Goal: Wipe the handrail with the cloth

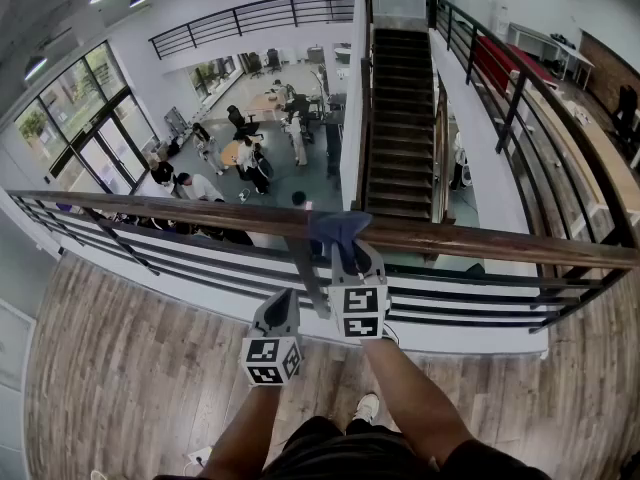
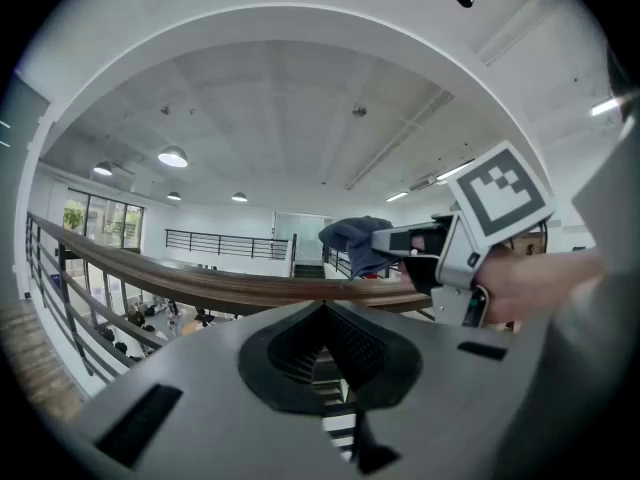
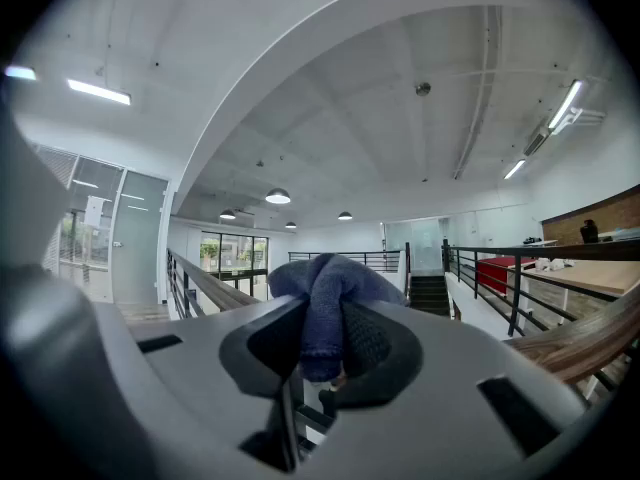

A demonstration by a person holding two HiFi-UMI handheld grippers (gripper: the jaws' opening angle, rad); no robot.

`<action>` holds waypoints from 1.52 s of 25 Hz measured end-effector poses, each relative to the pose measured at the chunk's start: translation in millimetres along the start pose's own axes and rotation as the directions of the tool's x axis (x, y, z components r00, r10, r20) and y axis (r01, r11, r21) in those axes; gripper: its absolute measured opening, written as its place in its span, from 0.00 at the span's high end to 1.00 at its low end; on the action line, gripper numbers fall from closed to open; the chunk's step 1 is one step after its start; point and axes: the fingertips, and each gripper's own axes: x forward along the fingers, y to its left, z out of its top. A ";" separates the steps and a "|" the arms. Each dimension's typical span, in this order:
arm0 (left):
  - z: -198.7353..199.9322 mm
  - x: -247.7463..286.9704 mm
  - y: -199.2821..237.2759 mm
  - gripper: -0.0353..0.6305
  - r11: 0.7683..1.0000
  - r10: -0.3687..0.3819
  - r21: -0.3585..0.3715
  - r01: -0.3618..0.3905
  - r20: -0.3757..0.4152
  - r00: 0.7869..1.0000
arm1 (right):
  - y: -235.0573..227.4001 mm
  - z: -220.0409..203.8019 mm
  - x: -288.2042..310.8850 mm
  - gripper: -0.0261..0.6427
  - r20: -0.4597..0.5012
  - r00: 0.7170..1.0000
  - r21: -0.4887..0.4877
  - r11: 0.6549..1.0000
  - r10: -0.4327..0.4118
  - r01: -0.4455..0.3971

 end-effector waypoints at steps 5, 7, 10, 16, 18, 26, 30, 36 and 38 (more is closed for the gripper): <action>3.8 22.9 -7.8 0.94 1.000 0.003 -0.008 -0.003 -0.012 1.000 | -10.9 -13.4 37.2 0.85 -0.115 0.993 -0.009 1.000 0.001 -0.002; 5.5 29.9 -6.8 0.94 1.000 0.001 -0.013 -0.001 -0.012 1.000 | -14.5 -26.6 48.3 0.85 -0.180 0.984 -0.017 1.000 -0.012 0.010; 10.4 38.8 1.2 0.94 1.000 -0.002 -0.013 0.002 -0.015 1.000 | -18.7 -40.2 62.2 0.85 -0.237 0.971 -0.005 1.000 -0.030 0.030; 14.7 54.6 11.1 0.94 1.000 -0.019 -0.019 0.019 -0.022 1.000 | -31.5 -56.2 78.1 0.85 -0.302 0.951 -0.003 0.998 -0.067 0.069; 13.5 57.7 12.8 0.94 0.999 -0.039 -0.017 0.038 -0.023 0.999 | -33.6 -66.4 80.9 0.85 -0.342 0.936 -0.009 0.996 -0.083 0.085; 5.3 74.6 9.7 0.94 0.993 -0.113 -0.043 0.112 -0.025 0.993 | -46.0 -79.7 83.7 0.85 -0.394 0.913 0.011 0.992 -0.108 0.122; 2.0 82.1 9.8 0.94 0.987 -0.153 -0.043 0.152 -0.021 0.988 | -49.5 -82.6 86.6 0.85 -0.391 0.913 0.015 0.990 -0.121 0.138; -4.3 86.4 -3.3 0.94 0.976 -0.217 -0.030 0.216 -0.033 0.976 | -78.3 -89.1 68.9 0.85 -0.403 0.897 -0.002 0.981 -0.180 0.196; -2.8 87.8 -7.0 0.94 0.972 -0.234 -0.025 0.233 -0.034 0.972 | -92.1 -89.3 62.1 0.85 -0.412 0.889 -0.002 0.975 -0.201 0.220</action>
